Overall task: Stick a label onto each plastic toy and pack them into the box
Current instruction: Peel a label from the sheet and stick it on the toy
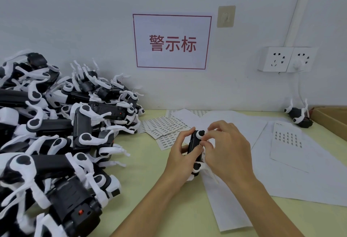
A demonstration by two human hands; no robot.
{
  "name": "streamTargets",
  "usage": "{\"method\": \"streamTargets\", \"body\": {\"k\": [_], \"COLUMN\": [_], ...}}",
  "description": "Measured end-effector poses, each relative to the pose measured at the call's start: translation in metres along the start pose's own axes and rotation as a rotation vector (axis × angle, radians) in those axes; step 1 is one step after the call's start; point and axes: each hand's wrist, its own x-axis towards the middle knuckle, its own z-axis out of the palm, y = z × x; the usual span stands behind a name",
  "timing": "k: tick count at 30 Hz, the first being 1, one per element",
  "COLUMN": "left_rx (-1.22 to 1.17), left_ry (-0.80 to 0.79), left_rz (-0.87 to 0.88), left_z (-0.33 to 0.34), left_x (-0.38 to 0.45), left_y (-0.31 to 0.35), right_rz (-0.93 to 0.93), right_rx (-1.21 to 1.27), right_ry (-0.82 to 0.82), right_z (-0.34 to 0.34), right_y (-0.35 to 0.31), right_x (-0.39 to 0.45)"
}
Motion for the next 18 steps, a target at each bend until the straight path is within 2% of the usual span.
{"method": "streamTargets", "body": {"k": [7,14,18], "left_rx": [-0.025,-0.124,-0.162], "left_ry": [-0.012,0.005,0.009], "left_rz": [-0.005,-0.043,-0.064], "left_z": [0.0,-0.004,-0.005], "left_x": [0.0,0.005,0.006], "left_y": [-0.001,-0.003,-0.002], "right_rz": [-0.003,-0.034,-0.072], "right_rx": [0.062,0.298,0.356], "right_ry": [0.021,0.061,0.028], "right_z": [0.0,0.007,0.012], "right_y": [0.002,0.012,0.014], "right_x": [0.002,0.0,-0.004]}}
